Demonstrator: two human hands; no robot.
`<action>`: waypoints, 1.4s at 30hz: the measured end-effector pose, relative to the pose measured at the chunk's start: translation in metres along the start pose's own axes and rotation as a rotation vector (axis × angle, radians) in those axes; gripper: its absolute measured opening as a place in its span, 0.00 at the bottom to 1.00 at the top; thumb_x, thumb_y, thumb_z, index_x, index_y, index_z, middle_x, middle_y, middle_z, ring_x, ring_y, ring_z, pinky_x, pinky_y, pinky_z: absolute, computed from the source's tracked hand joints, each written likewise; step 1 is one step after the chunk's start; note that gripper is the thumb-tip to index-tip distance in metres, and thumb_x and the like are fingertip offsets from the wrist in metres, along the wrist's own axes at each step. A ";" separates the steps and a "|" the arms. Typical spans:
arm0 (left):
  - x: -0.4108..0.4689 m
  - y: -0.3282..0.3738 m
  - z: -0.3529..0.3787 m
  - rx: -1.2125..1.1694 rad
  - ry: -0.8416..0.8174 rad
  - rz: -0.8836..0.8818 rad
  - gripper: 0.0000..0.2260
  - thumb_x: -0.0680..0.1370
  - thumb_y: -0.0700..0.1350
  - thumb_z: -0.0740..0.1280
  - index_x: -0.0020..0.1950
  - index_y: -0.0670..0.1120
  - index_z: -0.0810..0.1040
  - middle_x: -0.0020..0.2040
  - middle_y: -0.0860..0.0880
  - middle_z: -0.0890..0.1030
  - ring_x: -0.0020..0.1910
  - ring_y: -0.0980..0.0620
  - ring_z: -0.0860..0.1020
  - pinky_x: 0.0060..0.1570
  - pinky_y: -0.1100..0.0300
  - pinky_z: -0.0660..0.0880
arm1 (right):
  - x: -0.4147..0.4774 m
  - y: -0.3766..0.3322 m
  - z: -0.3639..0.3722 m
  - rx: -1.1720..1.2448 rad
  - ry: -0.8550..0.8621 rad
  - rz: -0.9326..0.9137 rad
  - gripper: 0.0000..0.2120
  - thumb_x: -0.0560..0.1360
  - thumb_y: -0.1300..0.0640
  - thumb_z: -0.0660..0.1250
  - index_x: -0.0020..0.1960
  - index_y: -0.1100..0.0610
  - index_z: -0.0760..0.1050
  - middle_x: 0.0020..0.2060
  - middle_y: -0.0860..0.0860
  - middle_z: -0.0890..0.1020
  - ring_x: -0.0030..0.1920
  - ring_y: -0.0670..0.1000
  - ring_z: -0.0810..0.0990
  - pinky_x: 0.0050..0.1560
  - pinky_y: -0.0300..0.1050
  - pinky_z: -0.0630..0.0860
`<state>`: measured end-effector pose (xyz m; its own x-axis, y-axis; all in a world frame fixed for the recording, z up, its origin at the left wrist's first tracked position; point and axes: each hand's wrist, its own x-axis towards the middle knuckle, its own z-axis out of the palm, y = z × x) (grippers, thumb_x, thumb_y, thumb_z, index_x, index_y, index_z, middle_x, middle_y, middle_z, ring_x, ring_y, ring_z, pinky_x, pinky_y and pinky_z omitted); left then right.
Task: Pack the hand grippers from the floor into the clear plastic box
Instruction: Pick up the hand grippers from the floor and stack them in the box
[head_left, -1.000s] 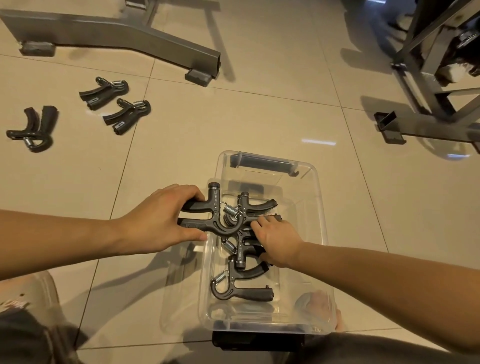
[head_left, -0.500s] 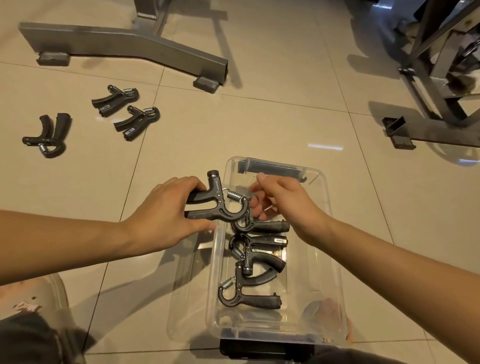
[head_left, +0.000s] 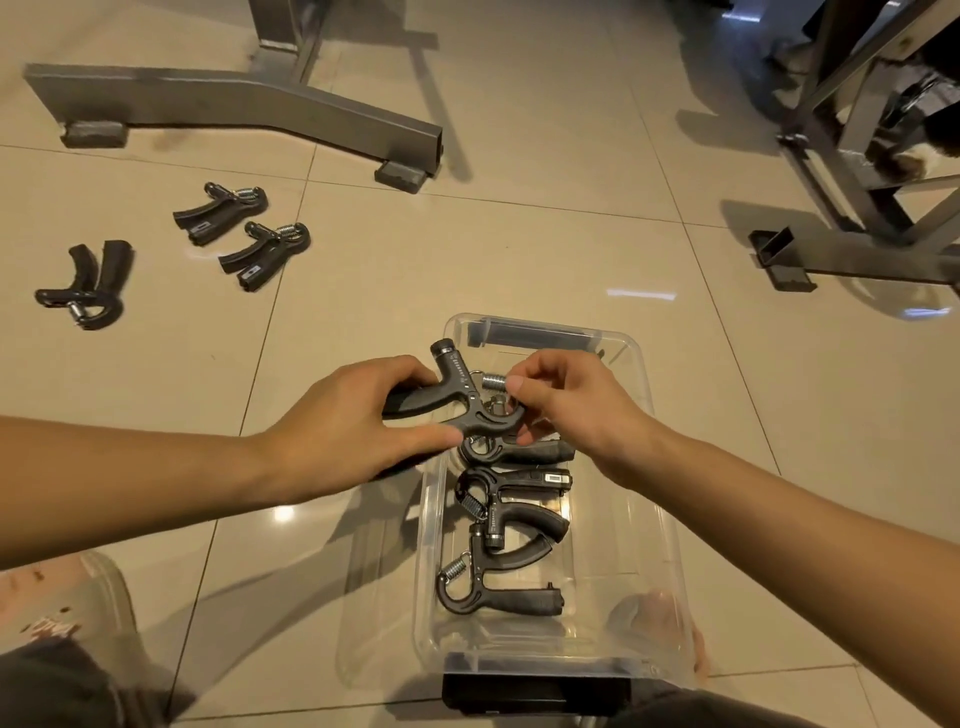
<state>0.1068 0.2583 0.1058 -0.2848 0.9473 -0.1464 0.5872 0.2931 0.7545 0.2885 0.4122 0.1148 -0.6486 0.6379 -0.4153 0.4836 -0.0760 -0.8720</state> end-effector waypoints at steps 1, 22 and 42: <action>0.003 0.000 -0.005 -0.075 -0.034 -0.008 0.13 0.76 0.62 0.70 0.53 0.55 0.81 0.43 0.55 0.83 0.42 0.58 0.80 0.44 0.56 0.77 | 0.002 0.000 -0.005 -0.028 -0.004 -0.019 0.05 0.81 0.61 0.66 0.50 0.62 0.79 0.45 0.65 0.83 0.38 0.54 0.83 0.39 0.46 0.82; 0.003 0.015 -0.029 0.204 0.070 0.348 0.12 0.77 0.58 0.70 0.53 0.53 0.86 0.34 0.56 0.80 0.36 0.52 0.77 0.34 0.57 0.74 | -0.010 -0.023 -0.002 -0.086 -0.116 -0.019 0.15 0.78 0.47 0.70 0.61 0.52 0.77 0.53 0.55 0.83 0.46 0.50 0.85 0.42 0.41 0.81; 0.014 0.021 -0.034 -0.016 -0.070 0.143 0.07 0.74 0.52 0.75 0.47 0.50 0.82 0.40 0.51 0.84 0.41 0.54 0.83 0.43 0.56 0.79 | -0.011 -0.034 0.000 -0.283 -0.245 -0.176 0.09 0.78 0.63 0.67 0.55 0.54 0.82 0.50 0.52 0.84 0.51 0.48 0.82 0.53 0.46 0.80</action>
<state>0.0894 0.2734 0.1414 -0.1455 0.9861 -0.0802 0.6055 0.1528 0.7811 0.2788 0.4079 0.1488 -0.8400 0.4185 -0.3454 0.4731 0.2532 -0.8438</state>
